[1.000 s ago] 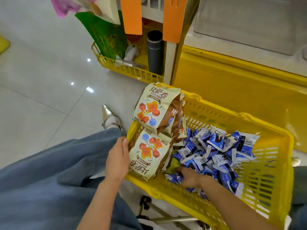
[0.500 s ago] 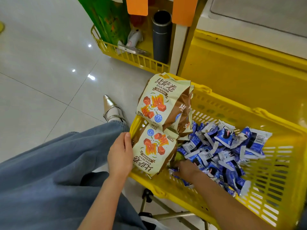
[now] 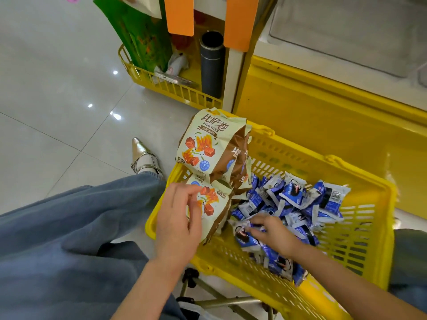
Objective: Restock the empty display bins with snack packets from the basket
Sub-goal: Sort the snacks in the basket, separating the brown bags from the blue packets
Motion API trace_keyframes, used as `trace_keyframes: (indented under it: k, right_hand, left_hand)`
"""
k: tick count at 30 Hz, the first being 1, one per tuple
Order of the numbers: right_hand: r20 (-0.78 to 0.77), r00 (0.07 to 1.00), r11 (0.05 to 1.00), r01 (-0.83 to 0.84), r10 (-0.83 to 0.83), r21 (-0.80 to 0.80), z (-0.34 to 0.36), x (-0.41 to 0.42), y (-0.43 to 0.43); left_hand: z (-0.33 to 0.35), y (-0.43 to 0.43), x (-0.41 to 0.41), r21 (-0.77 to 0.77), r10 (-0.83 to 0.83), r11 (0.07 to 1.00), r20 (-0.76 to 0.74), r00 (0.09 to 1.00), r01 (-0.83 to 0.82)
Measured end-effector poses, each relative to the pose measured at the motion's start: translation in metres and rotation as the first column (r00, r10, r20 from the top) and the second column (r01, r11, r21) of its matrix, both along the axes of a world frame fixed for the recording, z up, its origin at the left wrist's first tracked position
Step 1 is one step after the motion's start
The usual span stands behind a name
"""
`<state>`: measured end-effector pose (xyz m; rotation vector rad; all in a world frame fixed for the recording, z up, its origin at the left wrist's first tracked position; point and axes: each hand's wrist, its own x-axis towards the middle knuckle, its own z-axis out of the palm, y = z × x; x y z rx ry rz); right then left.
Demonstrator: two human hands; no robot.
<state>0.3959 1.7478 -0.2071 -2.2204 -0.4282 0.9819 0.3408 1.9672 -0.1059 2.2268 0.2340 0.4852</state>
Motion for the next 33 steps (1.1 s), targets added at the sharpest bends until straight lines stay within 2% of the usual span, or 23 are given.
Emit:
trace_keyframes:
  k: [2, 4, 6, 8, 9, 11, 12, 13, 15, 17, 20, 21, 23, 24, 26, 28, 29, 30, 31, 33]
  right_hand:
    - [0.039, 0.997, 0.996, 0.068, -0.07, 0.051, 0.018, 0.006, -0.005]
    - [0.029, 0.992, 0.988, 0.118, -0.121, 0.102, 0.035, 0.009, -0.012]
    - [-0.048, 0.983, 0.972, 0.18, -0.174, 0.152, 0.051, 0.009, -0.02]
    - [-0.171, 0.943, 0.924, 0.318, -0.286, 0.21, 0.064, 0.006, -0.03]
    - [-0.246, 0.899, 0.878, 0.418, -0.362, 0.234, 0.067, 0.003, -0.035]
    - [-0.401, 0.778, 0.772, 0.596, -0.484, 0.222, 0.068, -0.001, -0.046]
    - [-0.467, 0.709, 0.719, 0.666, -0.528, 0.199, 0.067, -0.003, -0.051]
    - [-0.53, 0.637, 0.664, 0.728, -0.561, 0.172, 0.067, -0.005, -0.054]
    - [-0.605, 0.529, 0.598, 0.794, -0.595, 0.106, 0.063, -0.009, -0.061]
    - [-0.684, 0.459, 0.589, 0.806, -0.567, 0.053, 0.056, -0.013, -0.072]
    - [-0.773, 0.348, 0.513, 0.858, -0.531, 0.033, 0.045, -0.016, -0.085]
    - [-0.729, 0.368, 0.514, 0.857, -0.577, 0.026, 0.041, -0.016, -0.088]
    - [-0.442, 0.566, 0.643, 0.765, -0.696, -0.032, 0.034, -0.016, -0.091]
    - [-0.262, 0.681, 0.717, 0.693, -0.684, -0.07, 0.029, -0.017, -0.093]
    - [-0.007, 0.818, 0.814, 0.57, -0.575, -0.113, 0.022, -0.018, -0.097]
    - [0.103, 0.895, 0.874, 0.447, -0.435, -0.191, 0.021, -0.018, -0.099]
    - [0.156, 0.93, 0.885, 0.365, -0.333, -0.289, 0.021, -0.016, -0.099]
    - [0.209, 0.951, 0.867, 0.294, -0.226, -0.403, 0.021, -0.014, -0.1]
    - [0.254, 0.959, 0.825, 0.243, -0.125, -0.511, 0.022, -0.011, -0.101]
    - [0.316, 0.948, 0.744, 0.183, 0.04, -0.643, 0.022, -0.005, -0.102]
  left_hand:
    - [0.001, -0.029, -0.002, -0.046, -0.222, 0.974, -0.058, 0.973, 0.22]
    - [-0.004, -0.057, -0.005, -0.126, -0.332, 0.942, -0.209, 0.92, 0.311]
    - [-0.016, -0.077, -0.006, -0.241, -0.351, 0.929, -0.339, 0.873, 0.28]
    - [-0.028, -0.088, -0.001, -0.392, -0.377, 0.899, -0.458, 0.805, 0.198]
    - [-0.033, -0.092, 0.003, -0.5, -0.418, 0.855, -0.503, 0.757, 0.139]
    - [-0.038, -0.101, 0.01, -0.718, -0.535, 0.696, -0.532, 0.657, -0.015]
    - [-0.04, -0.106, 0.011, -0.775, -0.589, 0.628, -0.531, 0.61, -0.068]
    - [-0.043, -0.113, 0.011, -0.788, -0.615, 0.611, -0.532, 0.582, -0.076]
    - [-0.053, -0.124, 0.01, -0.771, -0.601, 0.633, -0.547, 0.583, -0.072]
    - [-0.061, -0.133, 0.01, -0.753, -0.574, 0.65, -0.576, 0.582, -0.104]
    - [-0.073, -0.147, 0.011, -0.739, -0.575, 0.662, -0.608, 0.547, -0.125]
    - [-0.077, -0.152, 0.011, -0.723, -0.58, 0.682, -0.627, 0.52, -0.111]
    - [-0.086, -0.164, 0.01, -0.647, -0.565, 0.762, -0.683, 0.463, -0.026]
    - [-0.091, -0.17, 0.01, -0.592, -0.55, 0.805, -0.713, 0.435, 0.046]
    - [-0.098, -0.182, 0.01, -0.496, -0.539, 0.842, -0.759, 0.365, 0.214]
    - [-0.101, -0.19, 0.01, -0.437, -0.548, 0.816, -0.792, 0.268, 0.378]
    - [-0.101, -0.192, 0.01, -0.415, -0.551, 0.793, -0.801, 0.235, 0.446]
    - [-0.098, -0.19, 0.009, -0.385, -0.551, 0.773, -0.801, 0.234, 0.505]
    - [-0.093, -0.187, 0.009, -0.34, -0.55, 0.764, -0.788, 0.277, 0.548]
    - [-0.073, -0.172, 0.009, -0.206, -0.54, 0.78, -0.699, 0.469, 0.591]
